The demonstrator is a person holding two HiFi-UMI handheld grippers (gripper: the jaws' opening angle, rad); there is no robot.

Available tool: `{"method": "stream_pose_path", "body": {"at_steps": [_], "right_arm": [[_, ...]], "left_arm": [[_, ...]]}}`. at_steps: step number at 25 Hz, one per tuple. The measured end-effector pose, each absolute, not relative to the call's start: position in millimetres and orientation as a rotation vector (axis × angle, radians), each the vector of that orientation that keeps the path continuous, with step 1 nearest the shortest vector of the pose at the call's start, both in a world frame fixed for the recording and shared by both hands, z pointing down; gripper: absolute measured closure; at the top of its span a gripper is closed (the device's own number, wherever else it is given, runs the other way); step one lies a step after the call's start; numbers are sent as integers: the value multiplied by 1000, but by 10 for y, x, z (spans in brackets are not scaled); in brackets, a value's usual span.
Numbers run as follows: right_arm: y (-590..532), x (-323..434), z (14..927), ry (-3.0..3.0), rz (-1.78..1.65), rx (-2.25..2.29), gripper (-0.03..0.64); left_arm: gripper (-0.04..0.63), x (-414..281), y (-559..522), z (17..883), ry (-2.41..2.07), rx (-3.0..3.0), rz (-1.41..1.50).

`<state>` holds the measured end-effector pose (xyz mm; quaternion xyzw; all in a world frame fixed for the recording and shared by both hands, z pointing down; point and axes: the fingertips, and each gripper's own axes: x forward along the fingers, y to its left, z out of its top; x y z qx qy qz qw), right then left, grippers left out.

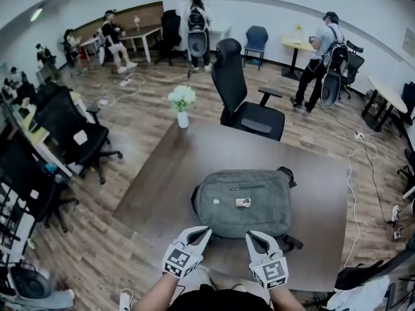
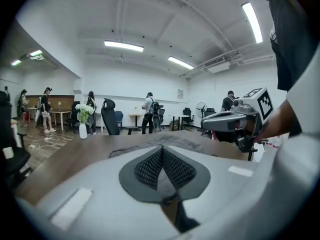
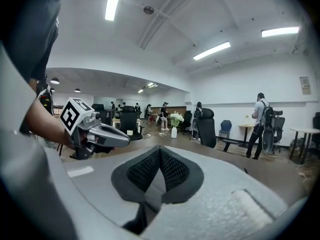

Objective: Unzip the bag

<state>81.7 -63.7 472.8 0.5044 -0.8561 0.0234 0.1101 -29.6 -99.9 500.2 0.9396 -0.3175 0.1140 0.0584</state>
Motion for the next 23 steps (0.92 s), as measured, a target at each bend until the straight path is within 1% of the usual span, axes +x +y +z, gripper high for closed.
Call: {"method": "stream_pose_path", "body": {"at_steps": [3, 15, 23], "right_arm": [[-628, 832, 4644, -2525, -7, 1471, 615], [-554, 861, 4439, -2560, -68, 1512, 615], [-540, 917, 4461, -2538, -57, 1565, 615]], "left_arm": [[575, -248, -944, 4949, -988, 2846, 340], [575, -249, -653, 4760, -1055, 2849, 276], [575, -317, -663, 4739, -1079, 2867, 236]]}}
